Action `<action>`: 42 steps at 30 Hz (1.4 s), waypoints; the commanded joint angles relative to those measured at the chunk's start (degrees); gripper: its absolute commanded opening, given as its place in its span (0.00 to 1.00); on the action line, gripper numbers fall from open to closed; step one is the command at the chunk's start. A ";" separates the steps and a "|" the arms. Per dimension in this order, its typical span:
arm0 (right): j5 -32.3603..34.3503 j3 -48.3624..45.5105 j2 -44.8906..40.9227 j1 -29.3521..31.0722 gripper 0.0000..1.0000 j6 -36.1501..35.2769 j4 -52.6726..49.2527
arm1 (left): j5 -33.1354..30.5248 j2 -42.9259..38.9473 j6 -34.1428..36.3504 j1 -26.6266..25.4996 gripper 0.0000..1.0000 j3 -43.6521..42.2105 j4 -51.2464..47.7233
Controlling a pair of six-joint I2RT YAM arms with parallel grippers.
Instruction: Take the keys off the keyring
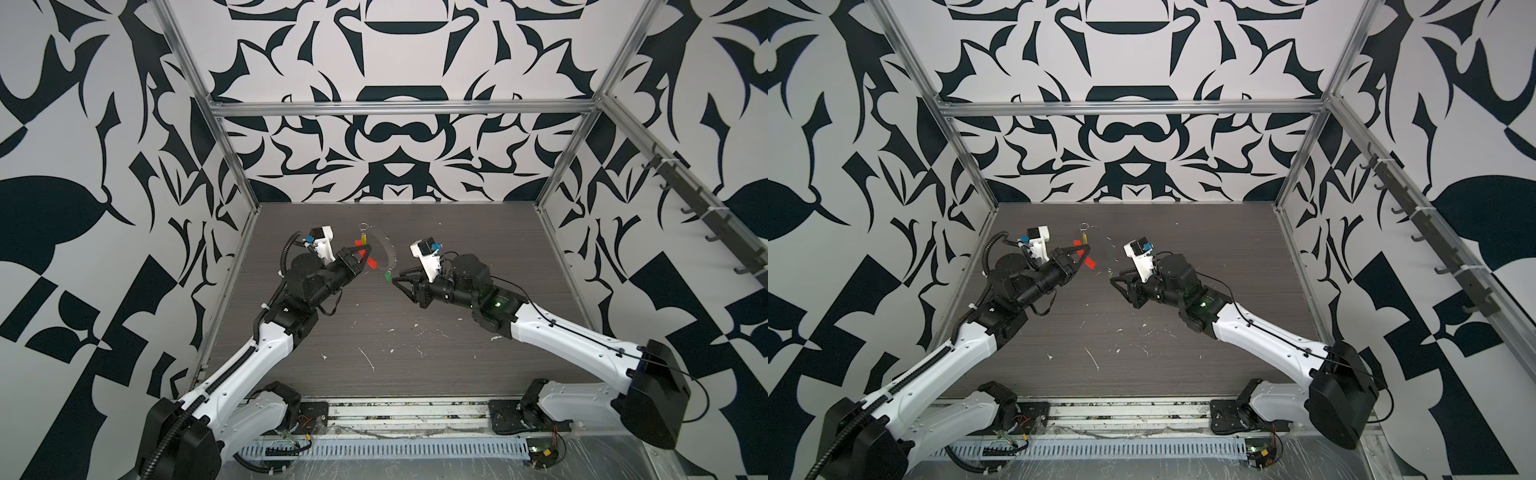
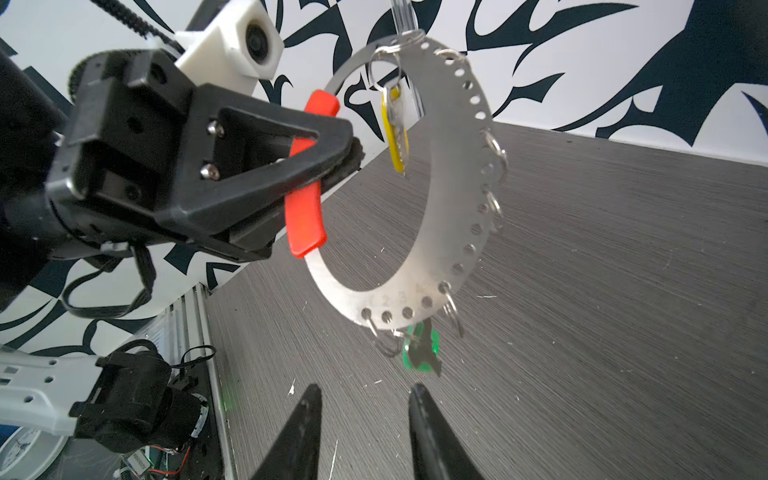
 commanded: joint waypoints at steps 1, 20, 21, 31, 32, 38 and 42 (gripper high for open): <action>0.23 3.38 0.49 0.45 0.38 -1.04 2.00 | -0.35 -1.41 -0.81 0.11 0.00 -0.57 1.21; 0.37 5.46 2.74 0.91 0.25 -1.47 1.82 | 0.00 -1.57 -1.34 0.10 0.00 -1.27 2.05; 0.42 5.38 2.73 0.93 0.24 -1.46 1.74 | 0.00 -1.61 -1.33 0.10 0.00 -1.28 2.01; 1.52 5.72 3.27 1.02 0.20 -1.82 0.94 | 0.04 -1.92 -1.51 0.02 0.00 -1.54 2.31; 1.52 5.81 3.28 1.00 0.19 -1.87 0.84 | 0.05 -1.92 -1.53 0.02 0.00 -1.52 2.42; 2.00 5.78 3.72 1.01 0.18 -1.96 0.59 | 0.22 -1.83 -1.69 -0.08 0.00 -1.41 2.71; 1.80 5.88 3.84 1.02 0.16 -2.07 0.60 | 0.35 -1.75 -1.77 -0.16 0.00 -1.53 3.06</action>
